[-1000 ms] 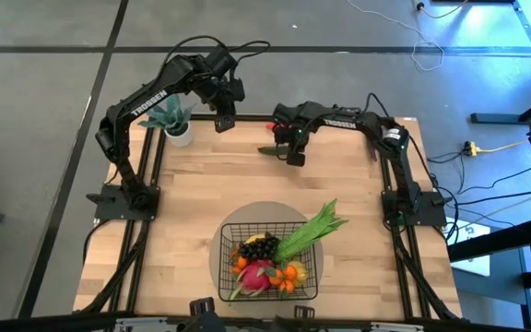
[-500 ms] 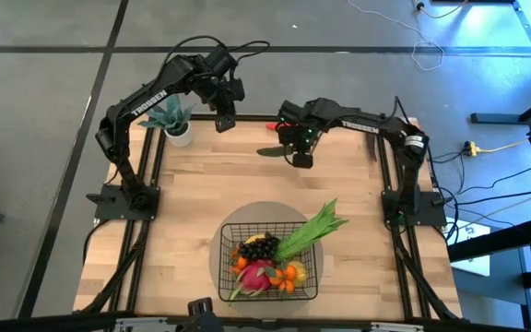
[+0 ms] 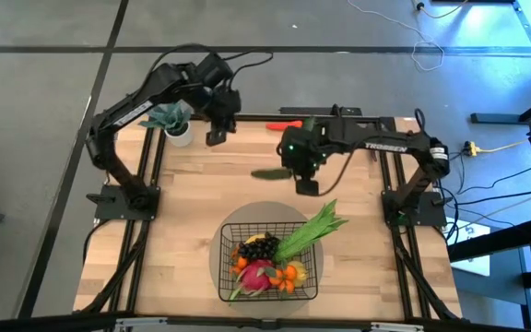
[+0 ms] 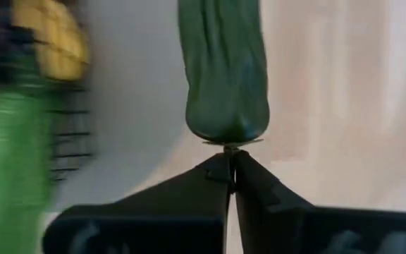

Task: Build produce basket
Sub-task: Put the green chili pepper into the black mesh basket

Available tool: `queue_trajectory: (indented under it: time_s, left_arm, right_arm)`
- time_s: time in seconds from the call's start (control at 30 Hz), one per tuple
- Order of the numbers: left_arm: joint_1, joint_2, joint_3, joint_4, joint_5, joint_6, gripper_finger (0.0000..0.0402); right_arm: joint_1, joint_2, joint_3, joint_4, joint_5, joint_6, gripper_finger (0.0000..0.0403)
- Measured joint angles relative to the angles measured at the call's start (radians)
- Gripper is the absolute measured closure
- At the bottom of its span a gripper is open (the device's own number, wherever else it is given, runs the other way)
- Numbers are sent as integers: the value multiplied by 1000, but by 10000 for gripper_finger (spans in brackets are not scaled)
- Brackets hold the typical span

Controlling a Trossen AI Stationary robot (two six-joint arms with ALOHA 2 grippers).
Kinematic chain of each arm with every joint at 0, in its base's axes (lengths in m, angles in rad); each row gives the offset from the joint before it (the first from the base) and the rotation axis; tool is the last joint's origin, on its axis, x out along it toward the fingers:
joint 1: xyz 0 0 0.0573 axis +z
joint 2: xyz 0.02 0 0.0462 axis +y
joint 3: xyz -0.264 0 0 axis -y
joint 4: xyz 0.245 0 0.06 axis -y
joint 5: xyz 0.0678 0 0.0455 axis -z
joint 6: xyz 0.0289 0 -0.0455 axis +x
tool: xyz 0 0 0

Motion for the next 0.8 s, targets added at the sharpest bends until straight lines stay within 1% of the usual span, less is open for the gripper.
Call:
queue_trajectory:
  time_s: [0.07,0.2,0.37,0.43,0.5,0.6,0.8]
  left_arm:
    - [-35,-35,0,-18,1,-6,318]
    - [-128,-89,0,-28,3,-44,318]
    - [-247,-115,1,-39,-3,-85,318]
    - [-288,-119,1,-38,-25,-117,318]
    - [-331,-117,1,-38,-53,-149,318]
    - [-384,-116,1,-37,-92,-192,318]
    - [-470,-105,0,-33,-118,-317,318]
  right_arm:
    - [40,-2,19,0,-43,34,403]
    - [131,-2,71,13,-35,81,403]
    - [243,-3,125,50,-43,135,403]
    - [285,-3,132,82,-72,149,403]
    - [326,-3,133,106,-97,144,403]
    - [369,-3,131,134,-107,110,403]
    - [372,7,122,166,-140,22,403]
